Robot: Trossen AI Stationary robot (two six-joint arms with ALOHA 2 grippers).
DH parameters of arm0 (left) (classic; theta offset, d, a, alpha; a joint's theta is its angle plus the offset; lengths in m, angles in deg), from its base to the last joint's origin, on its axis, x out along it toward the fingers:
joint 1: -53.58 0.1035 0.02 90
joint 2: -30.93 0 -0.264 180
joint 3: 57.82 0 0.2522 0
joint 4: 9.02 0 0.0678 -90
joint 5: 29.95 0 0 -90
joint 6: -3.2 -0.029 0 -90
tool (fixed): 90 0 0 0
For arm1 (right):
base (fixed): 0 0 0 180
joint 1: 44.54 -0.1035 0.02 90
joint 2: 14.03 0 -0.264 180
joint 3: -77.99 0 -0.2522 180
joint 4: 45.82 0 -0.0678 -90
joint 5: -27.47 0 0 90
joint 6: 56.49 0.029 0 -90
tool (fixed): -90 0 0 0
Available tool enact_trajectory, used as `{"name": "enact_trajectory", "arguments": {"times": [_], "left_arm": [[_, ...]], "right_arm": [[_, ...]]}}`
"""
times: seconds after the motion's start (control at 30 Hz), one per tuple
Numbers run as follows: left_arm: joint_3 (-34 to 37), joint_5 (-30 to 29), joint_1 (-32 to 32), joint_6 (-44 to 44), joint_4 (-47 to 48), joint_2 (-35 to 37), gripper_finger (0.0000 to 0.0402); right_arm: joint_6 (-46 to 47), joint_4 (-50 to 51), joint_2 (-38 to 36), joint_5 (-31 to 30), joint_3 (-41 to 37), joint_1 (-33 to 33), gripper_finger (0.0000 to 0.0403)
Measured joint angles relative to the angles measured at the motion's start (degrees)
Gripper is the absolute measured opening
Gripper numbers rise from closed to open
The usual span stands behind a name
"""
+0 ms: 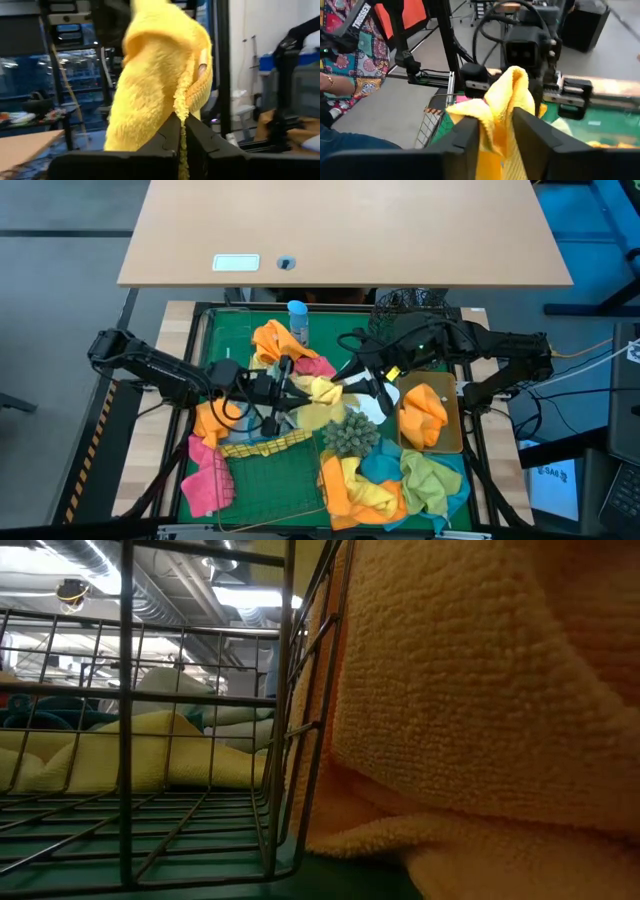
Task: Sort microfiber towel by color & place in baskets
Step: Put the yellow microfiber cloth into the gold wire basket
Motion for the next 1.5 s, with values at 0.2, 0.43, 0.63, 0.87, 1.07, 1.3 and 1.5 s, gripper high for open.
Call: {"name": "enact_trajectory", "arguments": {"times": [0.2, 0.43, 0.63, 0.87, 1.07, 1.3, 1.5], "left_arm": [[0.0, 8.0, -4.3, 8.0, 0.3, 3.1, 0.0002], [0.0, 12.4, -8.7, 18.1, 1.2, 6.6, 0.0002], [0.0, 14.2, -12.0, 28.5, 7.6, 7.1, 0.0001], [0.0, 12.9, -14.5, 31.2, 20.2, 7.1, 0.0001], [0.0, 10.6, -14.8, 31.3, 34.8, 7.1, 0.0001], [0.0, 9.9, -14.8, 34.3, 43.6, 6.9, 0.0024], [0.0, 6.2, -14.7, 38.2, 45.5, 6.9, 0.0052]], "right_arm": [[1.9, 8.6, 0.0, 0.0, 0.0, 0.0, 0.0175], [2.0, 18.9, 0.0, 0.0, -0.7, 0.0, 0.0181], [4.6, 20.0, 0.0, 0.4, -2.4, -0.7, 0.0182], [4.8, 20.4, 0.0, 1.1, -4.8, -2.6, 0.0182], [4.8, 20.5, 0.0, 0.9, -6.1, -5.7, 0.0182], [4.8, 20.4, 0.5, 0.5, -6.1, -11.1, 0.0182], [4.8, 20.3, 3.0, -1.3, -6.1, -15.7, 0.0182]]}}
